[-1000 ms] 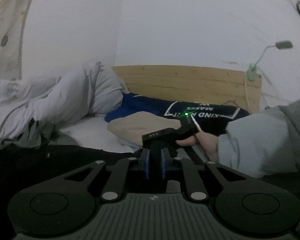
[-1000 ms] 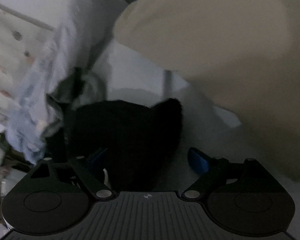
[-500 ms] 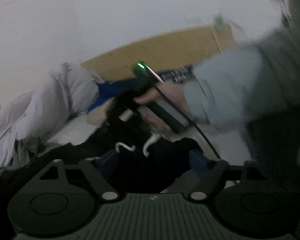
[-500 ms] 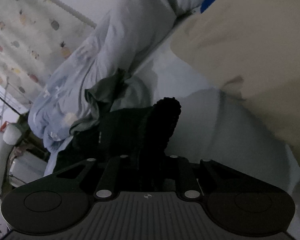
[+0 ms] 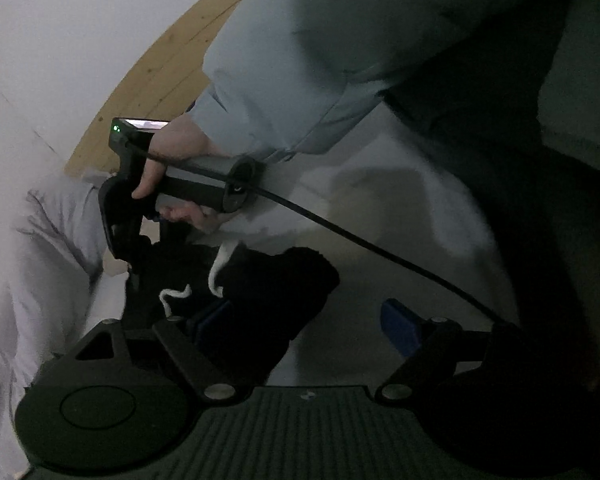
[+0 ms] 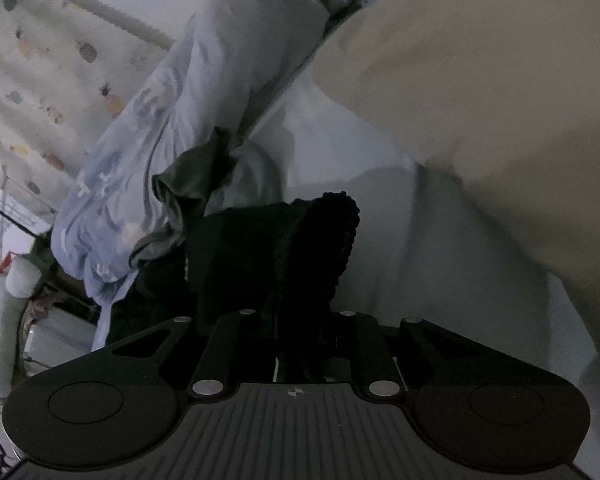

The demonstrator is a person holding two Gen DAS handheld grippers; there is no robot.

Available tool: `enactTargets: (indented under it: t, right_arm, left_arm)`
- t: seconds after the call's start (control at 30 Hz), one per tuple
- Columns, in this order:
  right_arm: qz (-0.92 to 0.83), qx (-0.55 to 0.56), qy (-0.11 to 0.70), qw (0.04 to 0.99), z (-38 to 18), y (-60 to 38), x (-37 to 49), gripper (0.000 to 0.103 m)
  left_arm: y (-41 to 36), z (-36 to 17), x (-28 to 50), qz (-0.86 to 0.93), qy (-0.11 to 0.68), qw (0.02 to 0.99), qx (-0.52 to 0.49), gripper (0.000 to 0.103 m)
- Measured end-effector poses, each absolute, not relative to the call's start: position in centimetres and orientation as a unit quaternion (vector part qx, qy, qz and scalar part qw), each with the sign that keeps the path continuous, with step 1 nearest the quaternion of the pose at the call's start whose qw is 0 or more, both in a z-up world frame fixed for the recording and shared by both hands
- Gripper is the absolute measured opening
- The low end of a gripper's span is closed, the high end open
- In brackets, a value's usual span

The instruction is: Fold clothes

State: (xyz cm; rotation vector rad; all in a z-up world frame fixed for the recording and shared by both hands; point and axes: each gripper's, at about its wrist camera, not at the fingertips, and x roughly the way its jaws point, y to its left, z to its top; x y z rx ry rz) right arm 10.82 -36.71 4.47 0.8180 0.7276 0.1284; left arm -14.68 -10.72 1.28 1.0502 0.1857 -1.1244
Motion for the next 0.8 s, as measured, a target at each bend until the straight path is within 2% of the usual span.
enactTargets:
  t: [0.1, 0.13, 0.17, 0.2, 0.23, 0.4, 0.6, 0.8]
  right_arm:
    - [0.062, 0.387, 0.348, 0.852, 4.3, -36.7, 10.9, 0.018]
    - [0.063, 0.387, 0.348, 0.851, 4.2, -36.7, 10.9, 0.018]
    - [0.063, 0.387, 0.349, 0.851, 4.1, -36.7, 10.9, 0.018]
    - [0.064, 0.386, 0.35, 0.851, 4.1, -36.7, 10.9, 0.018]
    - [0.064, 0.386, 0.35, 0.851, 4.0, -36.8, 10.9, 0.018]
    - [0.072, 0.37, 0.351, 0.857, 4.2, -36.6, 10.9, 0.018]
    - [0.102, 0.332, 0.314, 0.884, 9.5, -35.1, 10.1, 0.017]
    - [0.151, 0.306, 0.242, 0.908, 21.9, -31.6, 11.2, 0.016]
  left_arm:
    - [-11.7, 0.0, -14.4, -0.49, 0.08, 0.713, 0.495, 0.086]
    - [-12.1, -0.3, -14.2, -0.484, 0.08, 0.713, 0.501, 0.083]
    - [-12.5, -0.6, -14.0, -0.477, 0.08, 0.714, 0.506, 0.076]
    - [-12.9, -0.8, -13.8, -0.47, 0.08, 0.717, 0.509, 0.063]
    - [-13.1, -0.9, -13.6, -0.464, 0.081, 0.721, 0.509, 0.046]
    - [-13.1, 0.7, -12.8, -0.458, 0.103, 0.745, 0.474, 0.026]
    - [-9.5, 7.2, -10.9, -0.448, 0.1, 0.83, 0.316, 0.02]
    - [-2.5, 17.7, -10.1, -0.404, 0.062, 0.902, 0.138, 0.018]
